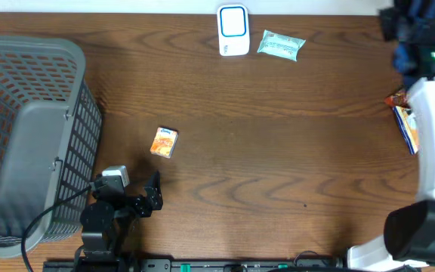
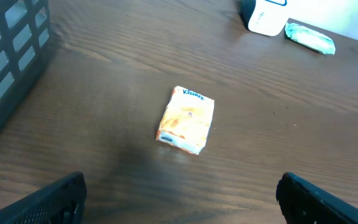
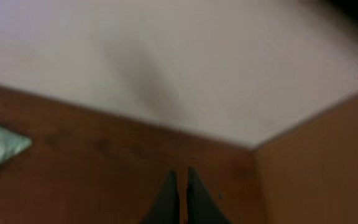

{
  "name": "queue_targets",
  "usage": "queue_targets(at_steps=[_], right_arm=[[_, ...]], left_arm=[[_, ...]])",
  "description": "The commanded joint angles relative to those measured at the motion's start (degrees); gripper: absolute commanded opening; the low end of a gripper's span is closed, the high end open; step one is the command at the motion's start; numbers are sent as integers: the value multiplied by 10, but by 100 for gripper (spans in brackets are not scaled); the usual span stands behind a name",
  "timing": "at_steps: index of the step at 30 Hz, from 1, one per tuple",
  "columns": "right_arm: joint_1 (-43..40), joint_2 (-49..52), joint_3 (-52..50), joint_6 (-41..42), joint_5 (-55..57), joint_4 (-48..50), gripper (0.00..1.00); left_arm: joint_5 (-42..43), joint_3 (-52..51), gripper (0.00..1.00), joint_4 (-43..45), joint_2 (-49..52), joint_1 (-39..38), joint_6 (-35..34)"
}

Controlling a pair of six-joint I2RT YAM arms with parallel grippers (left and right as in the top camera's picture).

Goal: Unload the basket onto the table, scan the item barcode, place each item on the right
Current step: 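Carry the wipes pack to the right edge and release it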

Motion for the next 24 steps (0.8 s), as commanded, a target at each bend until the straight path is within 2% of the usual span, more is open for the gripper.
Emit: queue_targets(at_steps=[1, 2, 3, 6, 7, 15, 17, 21, 24], right_arm=[[-38, 17, -25, 121, -185, -17, 7], [-40, 23, -33, 144, -224, -16, 26], [-40, 32, -41, 157, -256, -16, 51], [-30, 74, -54, 194, -331, -6, 96], [-23, 97, -55, 216, -344, 3, 99], [18, 261, -55, 513, -355, 177, 99], [32, 293, -55, 548, -355, 221, 99], [53, 330, -55, 553, -347, 281, 99], [69, 349, -55, 553, -298, 290, 99]], left_arm=[[5, -8, 98, -9, -1, -2, -5], [5, -8, 98, -9, -1, -2, -5], [5, -8, 98, -9, -1, -2, -5], [5, -8, 98, -9, -1, -2, -5], [5, -8, 98, -9, -1, -2, -5], [5, -8, 98, -9, -1, -2, -5], [5, -8, 98, -9, -1, -2, -5], [5, -8, 98, -9, -1, -2, -5], [5, -8, 98, -9, -1, -2, -5]])
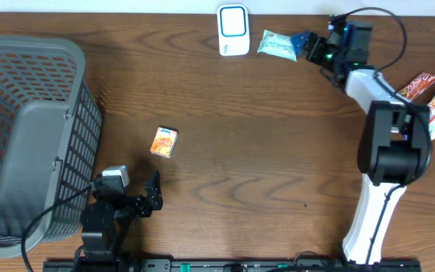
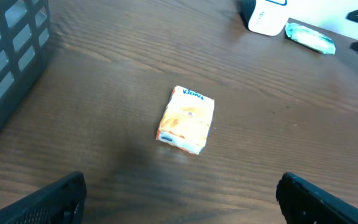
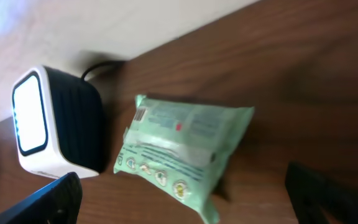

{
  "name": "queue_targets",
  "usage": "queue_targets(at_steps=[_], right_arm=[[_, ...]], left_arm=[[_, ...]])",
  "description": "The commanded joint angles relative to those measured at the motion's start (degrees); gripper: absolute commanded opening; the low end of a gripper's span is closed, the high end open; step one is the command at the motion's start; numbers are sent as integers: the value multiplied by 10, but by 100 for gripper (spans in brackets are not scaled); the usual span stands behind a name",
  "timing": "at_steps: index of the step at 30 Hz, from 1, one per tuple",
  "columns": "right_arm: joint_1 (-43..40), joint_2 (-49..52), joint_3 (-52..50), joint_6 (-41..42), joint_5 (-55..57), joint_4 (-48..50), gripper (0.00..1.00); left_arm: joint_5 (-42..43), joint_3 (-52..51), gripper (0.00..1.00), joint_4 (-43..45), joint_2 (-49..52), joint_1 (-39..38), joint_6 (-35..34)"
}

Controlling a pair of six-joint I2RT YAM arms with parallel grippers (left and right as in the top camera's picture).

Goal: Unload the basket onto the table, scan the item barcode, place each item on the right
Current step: 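Carry the wipes pack to the right edge and release it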

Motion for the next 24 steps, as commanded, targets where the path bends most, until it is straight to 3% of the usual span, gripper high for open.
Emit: queue_targets(at_steps=[1, 12, 13, 15, 17, 18, 24], right_arm=[[21, 17, 1, 32, 52, 10, 99], [56, 88, 2, 33, 151, 87, 98], [56, 92, 2, 33, 152, 87, 92], [54, 101, 2, 32, 155, 88, 63], [52, 108, 2, 32, 152, 85, 13], [52, 111, 2, 29, 151, 82, 2], [49, 97, 2, -78, 101, 53, 1]], left_arm=[[5, -8, 98, -9, -1, -2, -5], [5, -8, 98, -9, -1, -2, -5], [5, -8, 98, -9, -1, -2, -5], [5, -8, 98, -9, -1, -2, -5], [5, -8, 98, -9, -1, -2, -5], [5, -8, 98, -9, -1, -2, -5], [5, -8, 98, -9, -1, -2, -5]])
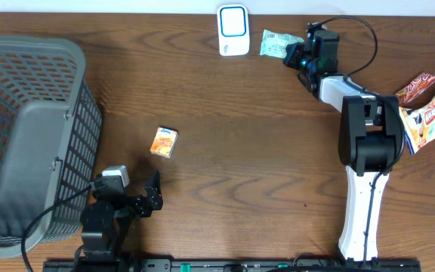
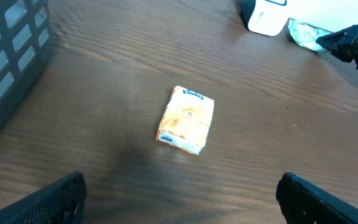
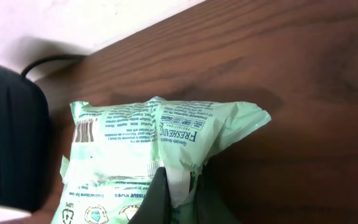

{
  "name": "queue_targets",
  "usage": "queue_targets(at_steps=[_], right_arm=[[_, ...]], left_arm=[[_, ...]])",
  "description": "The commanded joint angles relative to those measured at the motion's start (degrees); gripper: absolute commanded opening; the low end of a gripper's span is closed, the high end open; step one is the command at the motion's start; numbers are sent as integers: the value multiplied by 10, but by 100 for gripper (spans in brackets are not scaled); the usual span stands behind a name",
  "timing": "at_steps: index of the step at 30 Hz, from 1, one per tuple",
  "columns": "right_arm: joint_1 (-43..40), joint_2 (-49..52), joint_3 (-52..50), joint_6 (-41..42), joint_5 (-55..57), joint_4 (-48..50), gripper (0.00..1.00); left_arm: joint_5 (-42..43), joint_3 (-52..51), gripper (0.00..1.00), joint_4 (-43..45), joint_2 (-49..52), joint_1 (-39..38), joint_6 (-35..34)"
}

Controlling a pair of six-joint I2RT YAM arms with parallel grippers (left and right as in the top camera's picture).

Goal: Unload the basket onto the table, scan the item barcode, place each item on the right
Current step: 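Carry the wipes pack to the right edge and release it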

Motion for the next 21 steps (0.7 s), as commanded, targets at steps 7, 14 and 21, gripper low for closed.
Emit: queue_targets(at_steps=[7, 14, 21], right_arm=[[-72, -101, -7, -76, 38, -215, 1], [-177, -233, -7, -75, 234, -326, 1], [-254, -258, -8, -101, 259, -335, 1]], left_arm=[[5, -8, 98, -9, -1, -2, -5], [5, -8, 98, -9, -1, -2, -5], [5, -8, 98, -9, -1, -2, -5]])
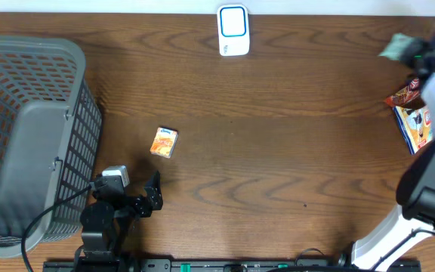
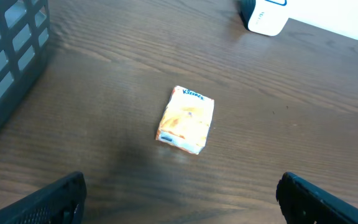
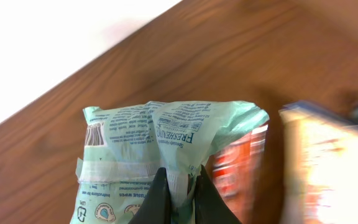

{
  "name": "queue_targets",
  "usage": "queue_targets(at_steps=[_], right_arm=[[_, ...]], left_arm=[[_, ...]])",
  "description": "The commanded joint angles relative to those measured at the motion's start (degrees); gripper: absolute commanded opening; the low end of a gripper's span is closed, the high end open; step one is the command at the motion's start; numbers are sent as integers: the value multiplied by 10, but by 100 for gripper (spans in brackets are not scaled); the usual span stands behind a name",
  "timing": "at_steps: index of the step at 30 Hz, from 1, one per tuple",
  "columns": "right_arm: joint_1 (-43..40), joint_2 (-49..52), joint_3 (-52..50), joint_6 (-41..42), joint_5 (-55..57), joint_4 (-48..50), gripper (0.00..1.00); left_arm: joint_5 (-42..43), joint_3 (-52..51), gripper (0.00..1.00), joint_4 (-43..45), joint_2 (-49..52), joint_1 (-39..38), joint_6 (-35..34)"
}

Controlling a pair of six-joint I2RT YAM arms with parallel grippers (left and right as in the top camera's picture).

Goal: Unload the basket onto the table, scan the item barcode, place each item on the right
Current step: 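Carry the wipes pack to the right edge and release it, then move the right gripper over the orange Kleenex tissue pack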

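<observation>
My right gripper (image 3: 180,198) is shut on the seam of a pale green wipes pack (image 3: 166,146), held off the table. In the overhead view the pack (image 1: 395,47) is a blur at the far right, with the right gripper (image 1: 408,52) beside it. The white scanner (image 1: 232,30) stands at the back middle, far to the pack's left. My left gripper (image 2: 182,199) rests open near the front edge, its fingers (image 2: 55,198) wide apart, short of an orange tissue pack (image 2: 186,119).
A grey mesh basket (image 1: 29,136) fills the left side. Snack packets (image 1: 410,113) lie at the right edge, under the held pack; a red one (image 3: 241,165) shows behind it. The tissue pack (image 1: 164,142) lies left of centre.
The right gripper, then shut on the green pack on the table beside the scanner, now holds it raised at the far right over the snack packets. The left arm is unchanged.
The right gripper was shut and empty at the far right. Then it stood open just right of the green pack by the scanner. Then it was shut on the pack's seam. Now the pack is off the table at the right edge.
</observation>
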Motion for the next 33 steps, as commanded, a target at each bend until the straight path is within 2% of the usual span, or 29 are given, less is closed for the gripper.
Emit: queue_targets(at_steps=[1, 9, 10, 12, 13, 14, 17, 18, 19, 22, 25, 29, 33], right_arm=[[-17, 8, 0, -17, 30, -16, 1], [-36, 24, 0, -17, 65, -30, 1], [-39, 24, 0, -17, 73, -31, 7], [-44, 24, 0, -17, 82, -37, 28], [-47, 24, 0, -17, 89, -42, 42], [-50, 24, 0, -17, 93, -45, 63], [-55, 21, 0, -17, 92, -56, 83], [-55, 17, 0, -17, 91, -62, 94], [-54, 12, 0, -17, 86, -67, 99], [-46, -21, 0, -17, 19, -78, 99], [-35, -70, 0, -10, -133, -89, 99], [-13, -133, 0, 66, -295, -129, 99], [38, -166, 0, 150, -351, -195, 99]], left_arm=[[5, -8, 98, -9, -1, -2, -5], [5, -8, 98, -9, -1, -2, -5], [5, -8, 98, -9, -1, -2, -5], [5, -8, 98, -9, -1, -2, -5], [5, -8, 98, -9, -1, -2, -5], [5, -8, 98, -9, -1, -2, -5], [5, -8, 98, -9, -1, -2, -5], [5, -8, 98, -9, -1, -2, -6], [5, -8, 98, -9, -1, -2, -5], [5, -8, 98, -9, -1, -2, -5], [5, -8, 98, -9, -1, -2, -5], [5, -8, 98, -9, -1, -2, -5], [5, -8, 98, -9, -1, -2, -5]])
